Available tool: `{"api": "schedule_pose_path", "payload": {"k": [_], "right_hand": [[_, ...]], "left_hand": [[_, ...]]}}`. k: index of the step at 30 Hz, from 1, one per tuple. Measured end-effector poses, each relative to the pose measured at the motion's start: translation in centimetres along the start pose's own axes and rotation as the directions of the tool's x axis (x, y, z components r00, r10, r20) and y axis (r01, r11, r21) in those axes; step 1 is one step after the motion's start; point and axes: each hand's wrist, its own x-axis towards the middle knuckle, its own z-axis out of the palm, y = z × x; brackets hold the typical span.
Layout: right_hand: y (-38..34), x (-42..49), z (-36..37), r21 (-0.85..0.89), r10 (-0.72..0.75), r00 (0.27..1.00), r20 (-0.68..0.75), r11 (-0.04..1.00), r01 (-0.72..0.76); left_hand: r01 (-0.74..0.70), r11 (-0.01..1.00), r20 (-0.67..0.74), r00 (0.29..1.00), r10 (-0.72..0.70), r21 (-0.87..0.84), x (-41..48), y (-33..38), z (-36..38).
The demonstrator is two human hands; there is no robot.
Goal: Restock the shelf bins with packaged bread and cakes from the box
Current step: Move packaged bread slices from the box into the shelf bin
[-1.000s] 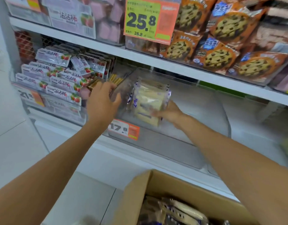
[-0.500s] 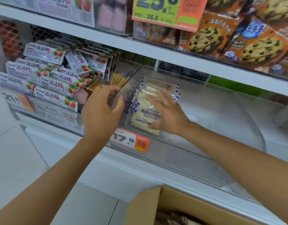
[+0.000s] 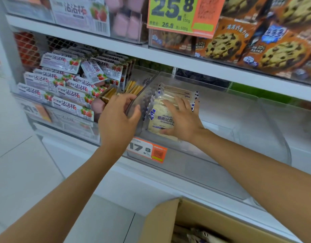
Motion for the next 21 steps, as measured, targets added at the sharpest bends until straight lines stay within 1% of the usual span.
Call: {"api": "schedule_pose_path", "payload": {"k": [2, 4, 6, 7, 9, 10, 13, 15, 17, 18, 20, 21], "right_hand": [[0.4, -0.8, -1.3, 0.129, 0.001, 0.999, 0.048, 0.992, -0.007], [0.9, -2.5, -3.0, 0.202, -0.001, 1.000, 0.004, 0.979, 0.000], [1.2, -4.6, -4.6, 0.282, 0.019, 0.997, -0.075, 0.959, 0.003], [1.4, -5.7, -5.3, 0.330, 0.038, 0.994, -0.099, 0.944, -0.003], [1.9, -8.3, -6.4, 0.387, 0.070, 0.982, -0.177, 0.922, 0.004], [2.1, -9.8, -7.0, 0.392, 0.084, 0.973, -0.216, 0.920, 0.008], [2.6, -15.1, -8.7, 0.388, 0.139, 0.931, -0.336, 0.921, 0.002], [3.1, -19.6, -9.0, 0.409, 0.178, 0.920, -0.350, 0.912, -0.021], [3.9, -24.7, -8.0, 0.431, 0.204, 0.934, -0.294, 0.900, -0.061], [4.3, -27.3, -7.0, 0.442, 0.222, 0.949, -0.224, 0.891, -0.104], [5.4, -32.4, -4.7, 0.456, 0.279, 0.960, -0.007, 0.855, -0.245], [6.0, -34.7, -3.6, 0.449, 0.303, 0.945, 0.125, 0.832, -0.326]], "left_hand": [[0.020, 1.000, 0.020, 1.000, -0.020, -0.002, 0.0, 0.4, -0.2], [0.032, 0.997, 0.003, 0.999, -0.032, 0.076, -0.5, 1.2, -0.5], [-0.041, 0.987, -0.015, 0.999, 0.043, 0.156, -1.5, 2.6, -0.8], [-0.099, 0.983, 0.001, 0.995, 0.100, 0.154, -2.2, 3.6, -1.0], [-0.194, 0.978, 0.089, 0.978, 0.187, 0.078, -3.9, 5.8, -1.1], [-0.184, 0.983, 0.154, 0.972, 0.179, 0.015, -5.0, 7.1, -1.2], [-0.050, 0.991, 0.344, 0.935, 0.090, -0.124, -9.0, 10.2, -0.9], [0.022, 0.984, 0.462, 0.885, 0.062, -0.174, -12.8, 11.3, -0.6], [0.111, 0.977, 0.596, 0.803, 0.020, -0.183, -16.9, 11.8, -0.2], [0.147, 0.977, 0.661, 0.750, -0.007, -0.156, -18.8, 11.8, 0.0], [0.166, 0.984, 0.763, 0.644, -0.054, -0.070, -22.4, 11.3, 0.5], [0.157, 0.987, 0.798, 0.598, -0.070, -0.031, -23.9, 10.9, 0.7]]}}
